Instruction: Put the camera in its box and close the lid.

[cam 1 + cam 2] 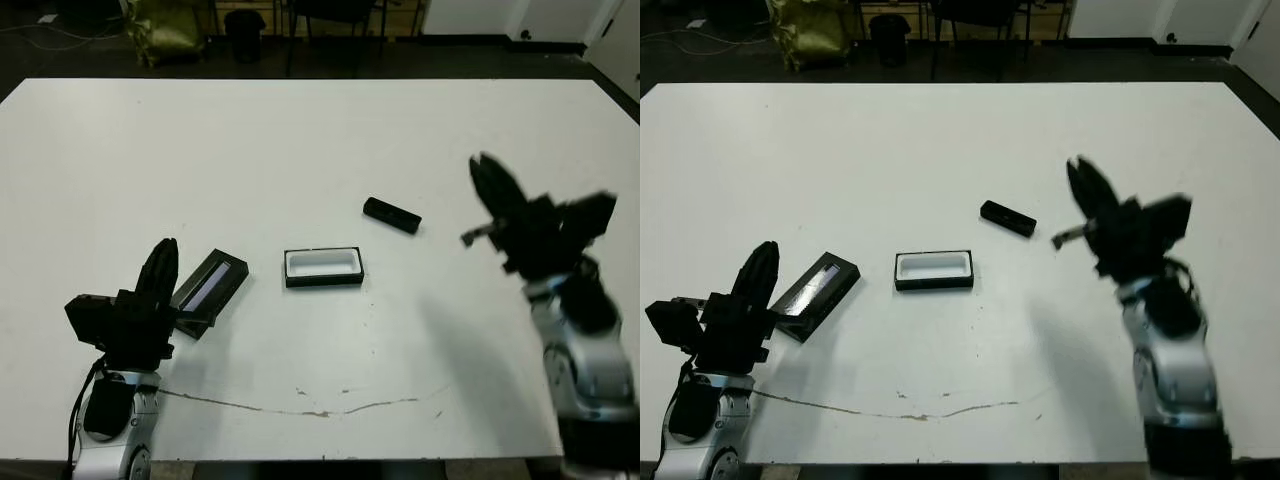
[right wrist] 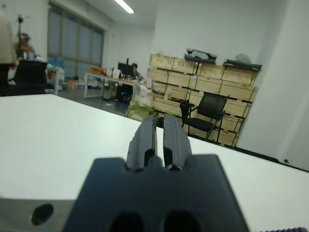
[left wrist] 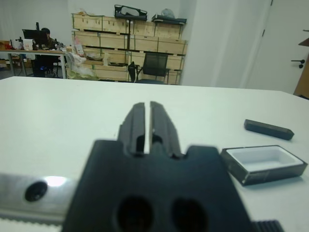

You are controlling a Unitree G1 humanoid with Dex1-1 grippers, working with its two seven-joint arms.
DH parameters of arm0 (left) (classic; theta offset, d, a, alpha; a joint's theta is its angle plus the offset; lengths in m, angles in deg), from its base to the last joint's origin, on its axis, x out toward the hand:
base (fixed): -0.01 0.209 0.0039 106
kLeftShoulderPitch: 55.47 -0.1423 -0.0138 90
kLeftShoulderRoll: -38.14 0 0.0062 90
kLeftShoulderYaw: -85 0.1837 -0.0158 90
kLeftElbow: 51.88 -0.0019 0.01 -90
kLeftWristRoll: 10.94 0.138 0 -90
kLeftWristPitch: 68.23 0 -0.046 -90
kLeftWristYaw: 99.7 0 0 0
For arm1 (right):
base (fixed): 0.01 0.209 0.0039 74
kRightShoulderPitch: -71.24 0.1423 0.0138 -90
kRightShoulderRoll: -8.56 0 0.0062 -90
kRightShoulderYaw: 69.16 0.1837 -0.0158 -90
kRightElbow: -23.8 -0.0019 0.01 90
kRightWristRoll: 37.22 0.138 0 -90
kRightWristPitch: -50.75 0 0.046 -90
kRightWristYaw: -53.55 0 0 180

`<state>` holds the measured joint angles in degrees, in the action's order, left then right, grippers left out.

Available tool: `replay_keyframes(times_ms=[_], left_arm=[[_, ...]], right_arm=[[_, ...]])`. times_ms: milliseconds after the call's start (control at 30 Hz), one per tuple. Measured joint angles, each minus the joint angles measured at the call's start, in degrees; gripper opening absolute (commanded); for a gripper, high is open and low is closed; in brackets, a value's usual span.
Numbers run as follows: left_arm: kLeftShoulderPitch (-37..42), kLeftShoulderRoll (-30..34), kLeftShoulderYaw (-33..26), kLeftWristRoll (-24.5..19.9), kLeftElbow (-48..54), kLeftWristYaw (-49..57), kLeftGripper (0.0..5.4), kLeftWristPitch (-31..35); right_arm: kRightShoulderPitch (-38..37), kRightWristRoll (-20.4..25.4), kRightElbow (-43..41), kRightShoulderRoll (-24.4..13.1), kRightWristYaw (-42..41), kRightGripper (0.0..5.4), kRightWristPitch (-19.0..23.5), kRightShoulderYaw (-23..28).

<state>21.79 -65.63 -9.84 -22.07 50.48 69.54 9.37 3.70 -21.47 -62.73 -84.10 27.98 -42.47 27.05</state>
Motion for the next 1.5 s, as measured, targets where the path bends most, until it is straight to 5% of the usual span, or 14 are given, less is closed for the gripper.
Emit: replay_keyframes(times_ms=[467,700,1500], left_arm=[[0.0,0.0,0.0,0.0,-0.3,0.0,0.01,-0.4],[0.0,0.0,0.0,0.0,-0.3,0.0,0.01,-0.3],[-0.6,0.0,0.7,0.7,-0.1,0.6,0.01,0.0]], right_arm=[[26.7,-10.0,42.6,-5.7,-14.7,0.0,-5.9,-5.5],[34.1,-12.4,55.6,-5.7,-25.5,0.0,-7.1,-8.3],[38.4,-21.9,67.0,-2.2,-25.4,0.0,-8.4,-12.6]])
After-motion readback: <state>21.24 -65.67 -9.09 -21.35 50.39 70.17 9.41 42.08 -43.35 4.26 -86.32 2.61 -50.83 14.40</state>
